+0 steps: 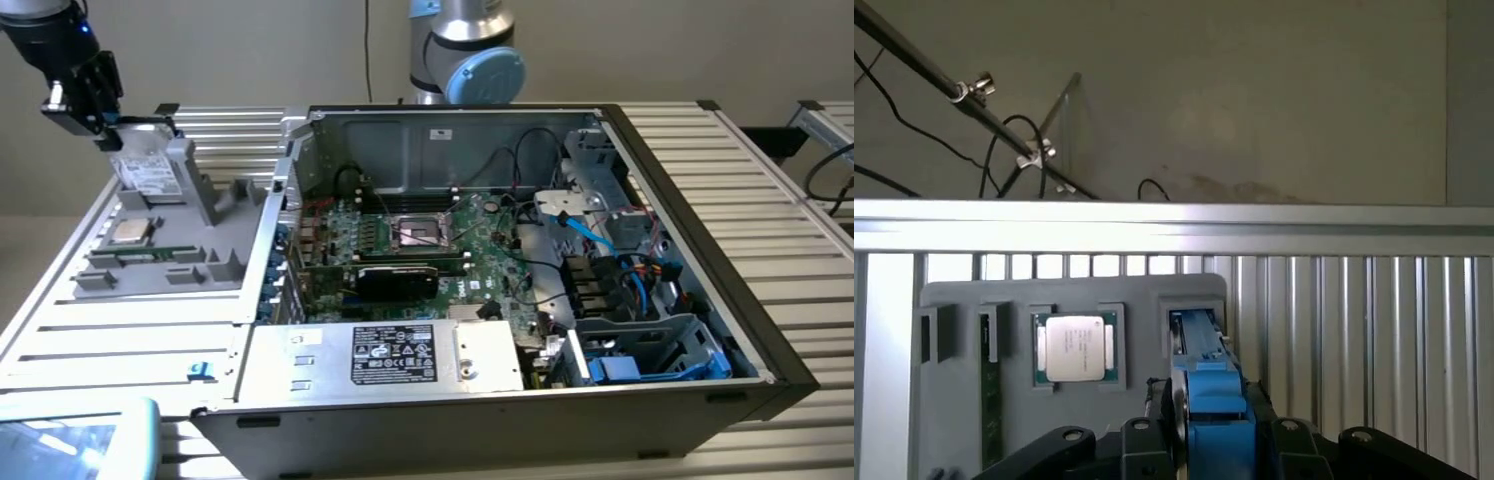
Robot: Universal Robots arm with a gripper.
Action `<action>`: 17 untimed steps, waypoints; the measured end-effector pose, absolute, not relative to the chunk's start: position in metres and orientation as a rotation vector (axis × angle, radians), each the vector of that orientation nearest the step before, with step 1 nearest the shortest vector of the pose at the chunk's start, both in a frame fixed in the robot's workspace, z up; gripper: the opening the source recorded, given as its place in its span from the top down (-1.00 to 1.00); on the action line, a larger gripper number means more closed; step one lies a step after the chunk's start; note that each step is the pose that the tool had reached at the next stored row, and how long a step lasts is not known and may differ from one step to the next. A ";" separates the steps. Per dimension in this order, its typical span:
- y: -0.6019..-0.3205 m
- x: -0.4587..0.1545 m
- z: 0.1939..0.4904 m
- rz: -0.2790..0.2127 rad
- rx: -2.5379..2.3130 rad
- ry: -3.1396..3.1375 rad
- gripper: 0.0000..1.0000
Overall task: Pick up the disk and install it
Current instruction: 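Pick up the disk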
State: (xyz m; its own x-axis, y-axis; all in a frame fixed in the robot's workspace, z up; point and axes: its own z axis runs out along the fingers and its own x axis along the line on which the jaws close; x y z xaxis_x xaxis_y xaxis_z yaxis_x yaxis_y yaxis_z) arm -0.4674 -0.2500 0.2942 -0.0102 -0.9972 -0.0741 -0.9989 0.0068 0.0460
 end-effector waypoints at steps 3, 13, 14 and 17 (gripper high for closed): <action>-0.250 -0.467 0.298 0.133 -2.196 2.214 0.22; -0.250 -0.467 0.305 0.131 -2.197 2.215 0.22; -0.250 -0.467 0.306 0.131 -2.197 2.216 0.22; -0.250 -0.467 0.308 0.131 -2.196 2.215 0.22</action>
State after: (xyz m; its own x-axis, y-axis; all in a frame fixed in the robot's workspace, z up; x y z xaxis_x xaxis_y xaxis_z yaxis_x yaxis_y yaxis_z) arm -0.4669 -0.2500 0.3084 -0.0102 -0.9973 -0.0725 -0.9989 0.0069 0.0458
